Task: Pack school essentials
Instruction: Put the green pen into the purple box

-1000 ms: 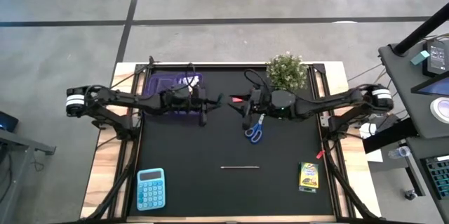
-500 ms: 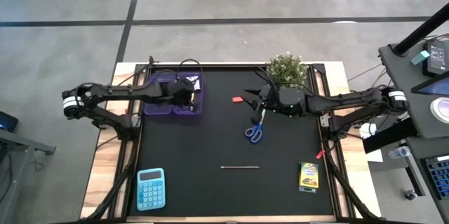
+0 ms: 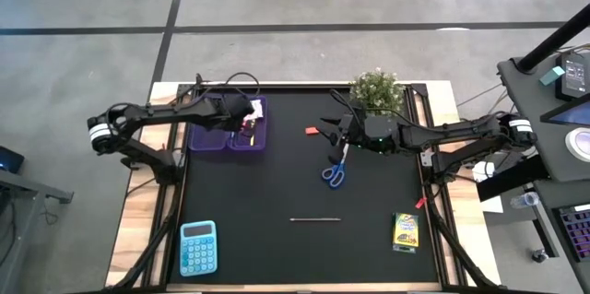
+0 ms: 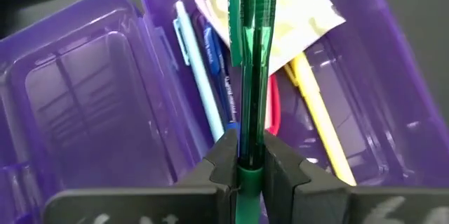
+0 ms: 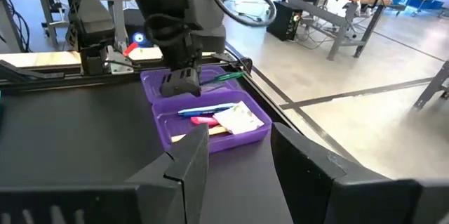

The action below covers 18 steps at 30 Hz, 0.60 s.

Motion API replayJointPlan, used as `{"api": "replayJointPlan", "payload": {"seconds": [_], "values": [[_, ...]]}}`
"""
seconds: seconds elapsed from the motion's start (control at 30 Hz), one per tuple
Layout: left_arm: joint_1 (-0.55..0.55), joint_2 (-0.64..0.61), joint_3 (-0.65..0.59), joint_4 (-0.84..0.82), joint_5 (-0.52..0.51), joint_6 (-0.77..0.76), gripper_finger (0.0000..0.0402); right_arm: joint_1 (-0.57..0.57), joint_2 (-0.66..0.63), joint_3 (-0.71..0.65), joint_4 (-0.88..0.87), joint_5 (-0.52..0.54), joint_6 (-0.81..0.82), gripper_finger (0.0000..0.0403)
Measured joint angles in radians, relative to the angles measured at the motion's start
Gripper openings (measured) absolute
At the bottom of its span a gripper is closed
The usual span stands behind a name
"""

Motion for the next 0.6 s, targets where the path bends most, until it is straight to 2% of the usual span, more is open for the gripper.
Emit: {"api": "replayJointPlan", "payload": {"seconds": [0.37, 0.6], "values": [[0.028, 0.213, 0.123, -0.017, 0.006, 0.071, 0.0017, 0.0, -0.001, 0.0, 0.0, 0.001, -0.021, 0.0144], [0.03, 0.253, 0.136, -0.028, 0.012, 0.051, 0.0028, 0.0, -0.001, 0.0, 0.0, 0.002, -0.025, 0.0144]]}}
